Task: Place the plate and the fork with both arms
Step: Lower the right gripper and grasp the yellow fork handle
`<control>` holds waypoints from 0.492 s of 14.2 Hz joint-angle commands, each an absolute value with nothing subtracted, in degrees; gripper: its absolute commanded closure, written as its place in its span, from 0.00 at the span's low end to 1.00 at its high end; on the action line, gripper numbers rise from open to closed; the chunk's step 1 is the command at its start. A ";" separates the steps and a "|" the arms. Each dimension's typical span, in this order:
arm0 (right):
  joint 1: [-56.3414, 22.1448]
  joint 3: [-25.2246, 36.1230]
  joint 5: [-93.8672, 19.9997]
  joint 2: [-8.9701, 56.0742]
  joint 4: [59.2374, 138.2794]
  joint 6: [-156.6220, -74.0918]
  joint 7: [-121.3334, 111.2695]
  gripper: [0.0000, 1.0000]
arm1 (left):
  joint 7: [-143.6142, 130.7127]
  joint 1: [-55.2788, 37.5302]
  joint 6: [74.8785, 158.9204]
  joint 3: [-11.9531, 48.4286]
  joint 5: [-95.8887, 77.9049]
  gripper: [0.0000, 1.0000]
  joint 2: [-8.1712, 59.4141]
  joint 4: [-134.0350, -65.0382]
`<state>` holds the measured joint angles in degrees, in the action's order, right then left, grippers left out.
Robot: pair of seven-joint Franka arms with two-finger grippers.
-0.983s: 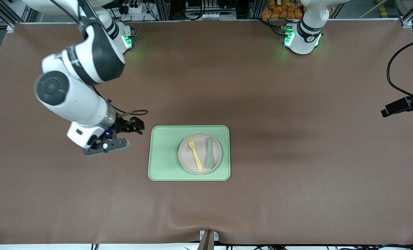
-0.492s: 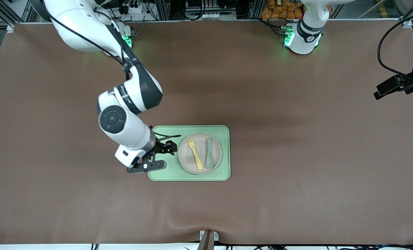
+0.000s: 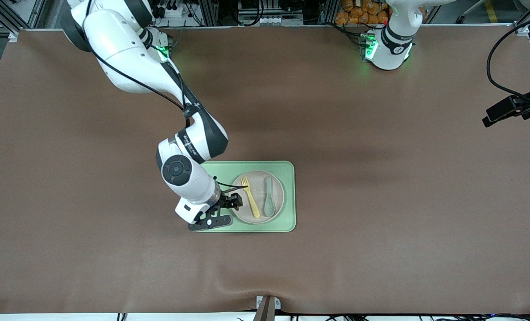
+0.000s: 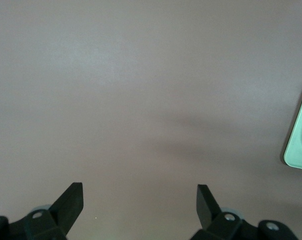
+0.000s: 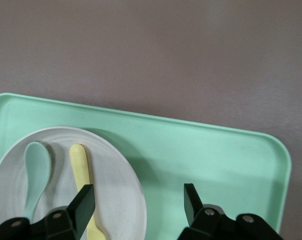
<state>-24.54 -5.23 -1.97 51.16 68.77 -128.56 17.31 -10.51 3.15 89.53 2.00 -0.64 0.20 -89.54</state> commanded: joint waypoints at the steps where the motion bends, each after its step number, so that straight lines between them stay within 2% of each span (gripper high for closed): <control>1: -26.54 -4.75 -1.14 53.09 64.86 -127.62 20.02 0.23 | -10.11 3.08 90.35 1.85 -0.53 0.00 -1.23 -90.88; 4: -28.03 -4.66 -1.06 53.78 65.21 -127.70 21.80 0.26 | -10.11 3.16 90.09 1.85 -0.44 0.00 -1.32 -90.88; 7: -28.74 -4.75 -0.53 54.58 65.56 -127.88 21.80 0.36 | -9.76 4.65 89.56 1.93 -0.44 0.00 -1.32 -90.70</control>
